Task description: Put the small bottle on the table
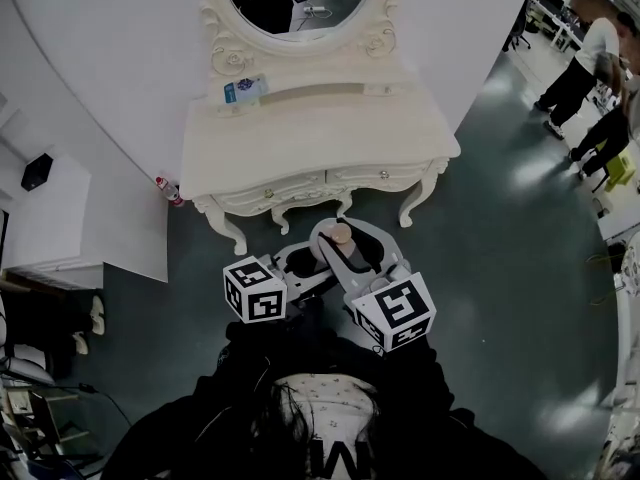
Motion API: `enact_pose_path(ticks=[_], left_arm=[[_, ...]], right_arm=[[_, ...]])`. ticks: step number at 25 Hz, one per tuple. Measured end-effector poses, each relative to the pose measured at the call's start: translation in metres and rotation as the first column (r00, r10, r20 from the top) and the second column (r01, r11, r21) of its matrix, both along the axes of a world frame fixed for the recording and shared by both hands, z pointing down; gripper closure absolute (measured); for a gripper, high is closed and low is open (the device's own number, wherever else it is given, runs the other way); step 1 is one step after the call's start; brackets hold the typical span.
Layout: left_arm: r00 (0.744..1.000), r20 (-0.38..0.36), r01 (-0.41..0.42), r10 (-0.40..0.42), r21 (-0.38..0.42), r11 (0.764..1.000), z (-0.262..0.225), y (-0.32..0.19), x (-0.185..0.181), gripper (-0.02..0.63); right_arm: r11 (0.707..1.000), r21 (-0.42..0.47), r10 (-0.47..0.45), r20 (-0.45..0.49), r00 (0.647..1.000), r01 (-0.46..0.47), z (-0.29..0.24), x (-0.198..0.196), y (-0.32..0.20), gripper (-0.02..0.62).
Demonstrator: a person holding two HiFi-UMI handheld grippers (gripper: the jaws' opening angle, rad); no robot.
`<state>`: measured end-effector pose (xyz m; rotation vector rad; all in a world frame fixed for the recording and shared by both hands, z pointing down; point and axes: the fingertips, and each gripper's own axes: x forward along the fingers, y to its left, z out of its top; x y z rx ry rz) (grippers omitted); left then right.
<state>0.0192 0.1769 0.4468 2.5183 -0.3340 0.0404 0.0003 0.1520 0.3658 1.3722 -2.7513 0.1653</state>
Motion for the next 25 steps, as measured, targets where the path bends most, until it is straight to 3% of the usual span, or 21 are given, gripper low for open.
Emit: enact_pose_path(ticks=[9,25], left_arm=[[1.0,-0.001,-0.015,0.015,-0.03,0.999,0.016,-0.069,-0.005,0.377],[0.993,-0.011,-0.12,0.12,-0.082,0.989,0.023,-0.269,-0.019,0.377]], right_arm=[[1.0,-0.025,0.007,-0.011,1.0,-0.007,0.016,-0.005,-0.071,0.448],[0.99,-0.088,0.104,-0.037,0.994,-0.107,0.025,-0.018,-0.277,0.448]])
